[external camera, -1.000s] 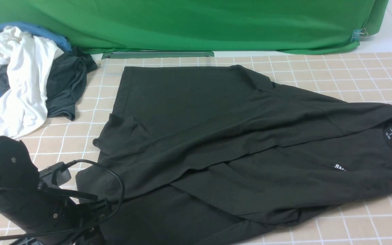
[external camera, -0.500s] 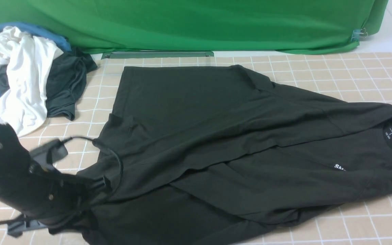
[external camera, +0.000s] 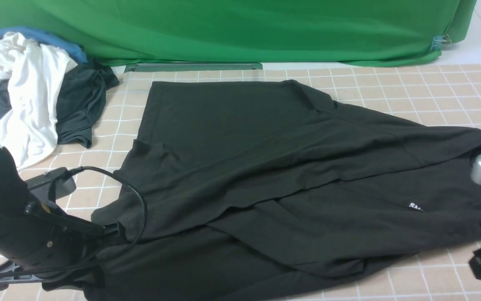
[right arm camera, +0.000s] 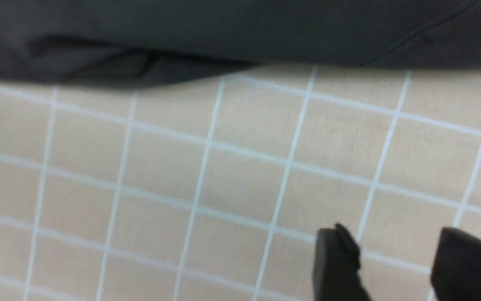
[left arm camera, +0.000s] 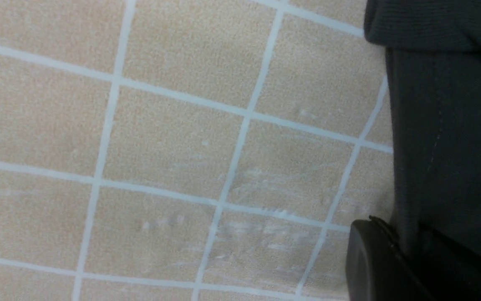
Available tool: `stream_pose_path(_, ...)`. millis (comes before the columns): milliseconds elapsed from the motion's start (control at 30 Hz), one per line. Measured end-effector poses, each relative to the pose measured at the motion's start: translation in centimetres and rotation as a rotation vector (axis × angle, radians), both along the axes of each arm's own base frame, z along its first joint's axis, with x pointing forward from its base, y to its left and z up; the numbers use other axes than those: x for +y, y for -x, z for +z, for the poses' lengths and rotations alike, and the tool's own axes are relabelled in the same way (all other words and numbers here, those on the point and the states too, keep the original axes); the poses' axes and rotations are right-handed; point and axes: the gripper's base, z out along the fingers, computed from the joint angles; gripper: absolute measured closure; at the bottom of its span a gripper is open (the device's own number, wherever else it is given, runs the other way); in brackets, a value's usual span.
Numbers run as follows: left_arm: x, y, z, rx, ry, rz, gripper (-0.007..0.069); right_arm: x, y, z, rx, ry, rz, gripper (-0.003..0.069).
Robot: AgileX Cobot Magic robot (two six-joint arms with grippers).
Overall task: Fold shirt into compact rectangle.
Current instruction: 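Grasp the near edge of the shirt at its hem and shoulder corners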
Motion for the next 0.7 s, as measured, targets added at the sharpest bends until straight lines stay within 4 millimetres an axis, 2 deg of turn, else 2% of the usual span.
stream_pose_path(233,0.1,0.0,0.0,-0.002,-0.016,-0.009,0.0605,-0.6,-2.4,-2.7,0.041,0.075,-0.094,0.0215)
stream_pose_path(300,0.1,0.0,0.0,-0.002,-0.018,-0.010,0.0605,-1.0,-2.9,-3.2,0.058,0.123,-0.144,0.0165)
stream_pose_path(400,0.2,0.0,0.0,-0.003,-0.019,-0.011,0.0605,-2.2,-3.5,-3.9,0.063,0.177,-0.202,0.0044)
stream_pose_path(467,0.2,0.0,0.0,-0.002,-0.018,-0.010,0.0605,-3.1,-3.9,-4.0,0.044,0.174,-0.254,0.0011)
stream_pose_path(533,0.2,0.0,0.0,-0.001,-0.017,0.000,0.0605,-3.8,-4.2,-4.0,0.025,0.167,-0.301,-0.0002)
stream_pose_path(700,0.2,0.0,0.0,-0.004,-0.020,0.009,0.0605,-7.7,-5.1,-4.7,-0.039,0.139,-0.512,-0.0005)
